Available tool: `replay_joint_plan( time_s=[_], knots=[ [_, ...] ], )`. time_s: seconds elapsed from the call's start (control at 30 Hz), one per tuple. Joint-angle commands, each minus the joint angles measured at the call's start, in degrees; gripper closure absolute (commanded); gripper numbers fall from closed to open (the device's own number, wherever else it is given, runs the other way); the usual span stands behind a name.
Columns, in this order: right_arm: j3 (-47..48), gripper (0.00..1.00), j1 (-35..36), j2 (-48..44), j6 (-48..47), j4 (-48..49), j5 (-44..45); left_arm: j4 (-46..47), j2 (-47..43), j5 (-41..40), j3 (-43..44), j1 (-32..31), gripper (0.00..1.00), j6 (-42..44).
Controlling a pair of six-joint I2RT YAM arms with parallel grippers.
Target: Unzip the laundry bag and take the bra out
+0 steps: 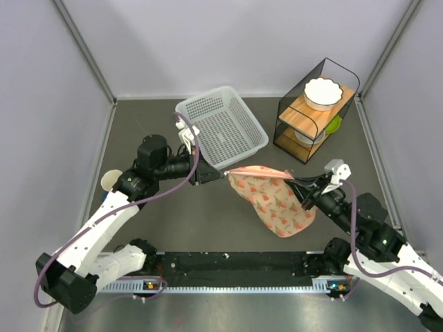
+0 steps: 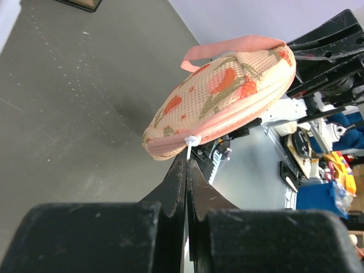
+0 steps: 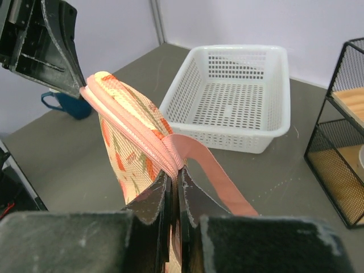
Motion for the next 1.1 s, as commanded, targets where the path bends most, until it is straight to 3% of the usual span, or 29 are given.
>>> replay_joint_plan(
  time_s=[0.0,0.17,0.3,0.43,0.7,1.07],
  knots=[
    [1.59,1.00,-0.72,-5.37,2.11,0.20,8.19,6.73,2.10,3.98,-0.63,1.44,1.00,-4.02],
    [1.68,1.00,-0.71,-7.76,3.42,-1.21,10.66,9.29,3.94,3.72,-0.89,1.27,1.00,-5.24],
    [1.86,1.00,-0.71,0.21,6.67,-0.78,6.80,12.72,8.52,4.96,-2.47,-1.45,1.00,-6.49],
    [0.99,1.00,-0.71,2.61,8.17,3.26,6.26,14.04,10.20,3.73,-3.18,-2.87,1.00,-6.57],
    [1.24,1.00,-0.71,0.42,7.83,7.31,8.73,14.04,11.69,1.88,-4.32,-2.69,1.00,-6.57],
    [0.63,1.00,-0.71,-3.63,9.49,5.82,6.09,26.78,16.43,1.09,-6.52,-1.99,1.00,-14.39]
  ],
)
